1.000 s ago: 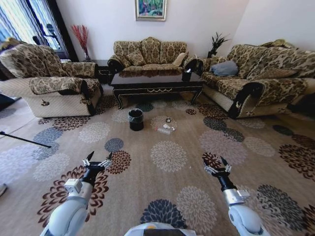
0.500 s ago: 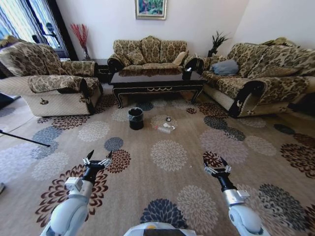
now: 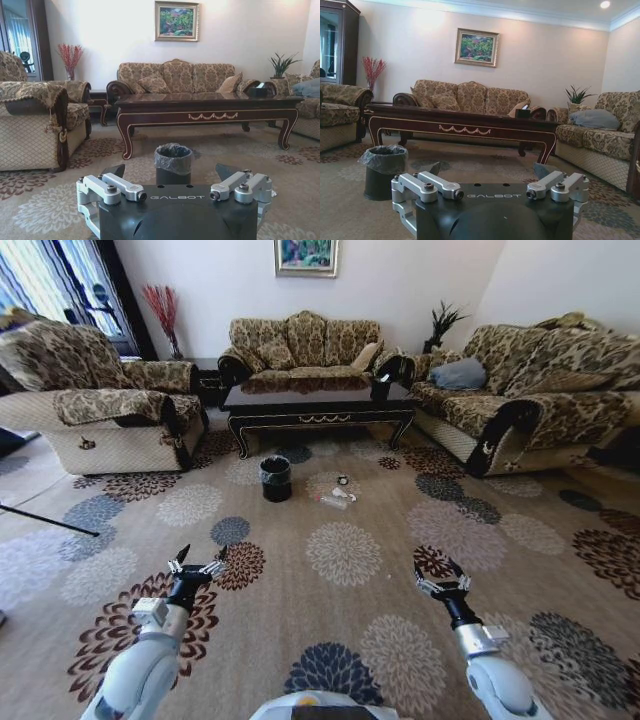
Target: Move to the front of the table and pick up the trash from the floor, then place it into the trash bin.
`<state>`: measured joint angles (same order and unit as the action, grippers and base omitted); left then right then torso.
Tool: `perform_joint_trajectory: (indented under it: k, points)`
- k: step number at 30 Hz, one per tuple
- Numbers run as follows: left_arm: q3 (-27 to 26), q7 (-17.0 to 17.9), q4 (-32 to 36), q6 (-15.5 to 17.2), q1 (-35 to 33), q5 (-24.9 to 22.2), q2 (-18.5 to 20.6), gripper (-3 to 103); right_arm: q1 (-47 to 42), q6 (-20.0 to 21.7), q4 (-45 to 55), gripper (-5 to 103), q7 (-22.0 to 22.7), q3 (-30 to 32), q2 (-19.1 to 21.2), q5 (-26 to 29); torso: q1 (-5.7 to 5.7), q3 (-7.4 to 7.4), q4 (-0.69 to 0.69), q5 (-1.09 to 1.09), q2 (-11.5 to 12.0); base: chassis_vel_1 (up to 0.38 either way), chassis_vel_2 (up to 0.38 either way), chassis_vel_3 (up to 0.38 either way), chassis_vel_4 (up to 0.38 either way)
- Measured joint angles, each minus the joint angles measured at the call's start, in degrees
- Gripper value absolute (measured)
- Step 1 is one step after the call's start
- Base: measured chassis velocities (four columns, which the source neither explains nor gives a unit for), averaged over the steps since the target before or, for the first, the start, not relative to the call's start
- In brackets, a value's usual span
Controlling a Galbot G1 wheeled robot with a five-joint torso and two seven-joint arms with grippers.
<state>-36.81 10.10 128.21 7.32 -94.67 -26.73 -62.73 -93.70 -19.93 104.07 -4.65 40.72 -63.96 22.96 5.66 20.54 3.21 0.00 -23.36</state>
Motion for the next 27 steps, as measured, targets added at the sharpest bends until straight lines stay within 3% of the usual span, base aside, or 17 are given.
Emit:
perform_joint_trajectory:
  k: [12, 27]
  points:
    - [0.9, -0.1, -0.2, 0.0, -0.6, 0.6, -0.3, 100, -0.3, -0.4, -0.2, 100, -0.5, 0.0, -0.7, -0.1, -0.88, -1.64, 0.0, 0.0, 2.5, 0.0, 0.0, 0.0, 0.0]
    - [3.1, -0.5, -2.3, -0.2, 0.6, 1.4, -1.1, 100, 0.3, 1.1, 1.2, 100, -0.3, 0.4, 2.4, 1.6, -2.01, -3.97, 0.0, 0.0, 6.0, 0.0, 0.0, 0.0, 0.0]
